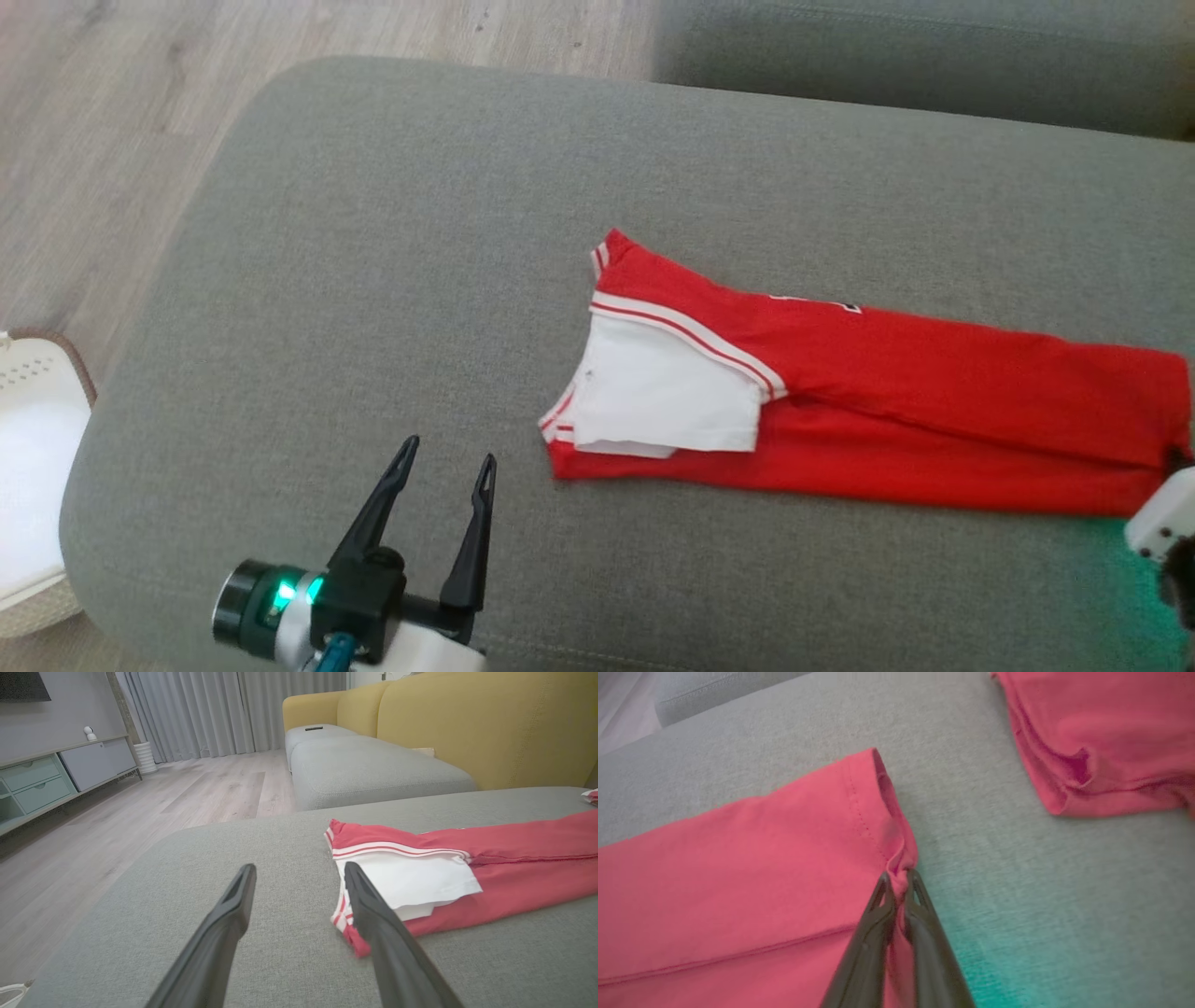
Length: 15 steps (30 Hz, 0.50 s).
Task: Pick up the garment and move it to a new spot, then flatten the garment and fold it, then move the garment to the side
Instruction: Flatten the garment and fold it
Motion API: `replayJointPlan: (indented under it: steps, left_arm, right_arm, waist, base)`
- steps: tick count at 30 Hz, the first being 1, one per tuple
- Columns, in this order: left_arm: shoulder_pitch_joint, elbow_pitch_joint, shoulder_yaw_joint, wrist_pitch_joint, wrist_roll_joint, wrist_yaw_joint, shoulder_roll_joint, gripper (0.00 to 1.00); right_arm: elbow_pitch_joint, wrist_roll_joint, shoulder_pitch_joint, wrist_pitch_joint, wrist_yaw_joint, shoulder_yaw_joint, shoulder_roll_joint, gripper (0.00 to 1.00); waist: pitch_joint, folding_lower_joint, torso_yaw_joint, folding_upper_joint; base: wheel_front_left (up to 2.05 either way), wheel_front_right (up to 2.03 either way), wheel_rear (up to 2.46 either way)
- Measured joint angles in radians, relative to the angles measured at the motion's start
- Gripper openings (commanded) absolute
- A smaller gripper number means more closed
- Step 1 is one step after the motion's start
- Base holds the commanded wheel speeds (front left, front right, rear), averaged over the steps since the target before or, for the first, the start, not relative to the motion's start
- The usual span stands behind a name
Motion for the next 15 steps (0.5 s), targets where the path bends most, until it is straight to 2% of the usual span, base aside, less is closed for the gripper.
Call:
replayJointPlan:
  steps: [9, 15]
  left_arm:
    - [0.030, 0.017, 0.020, 0.000, 0.024, -0.025, -0.008, 1.00]
    - [0.053, 0.026, 0.023, 0.000, 0.036, -0.036, -0.009, 1.00]
  right_arm:
    - [-0.039, 0.018, 0.000, 0.012, 0.000, -0.003, -0.117, 0.00]
    - [-0.160, 0.092, 0.000, 0.042, 0.000, 0.071, -0.109, 0.00]
  waist:
    - [-0.043, 0.0000, -0.014, 0.0000]
    - [-0.075, -0.0001, -0.021, 0.0000]
  base:
    - [0.00, 0.00, 0.00]
    - [0.00, 0.00, 0.00]
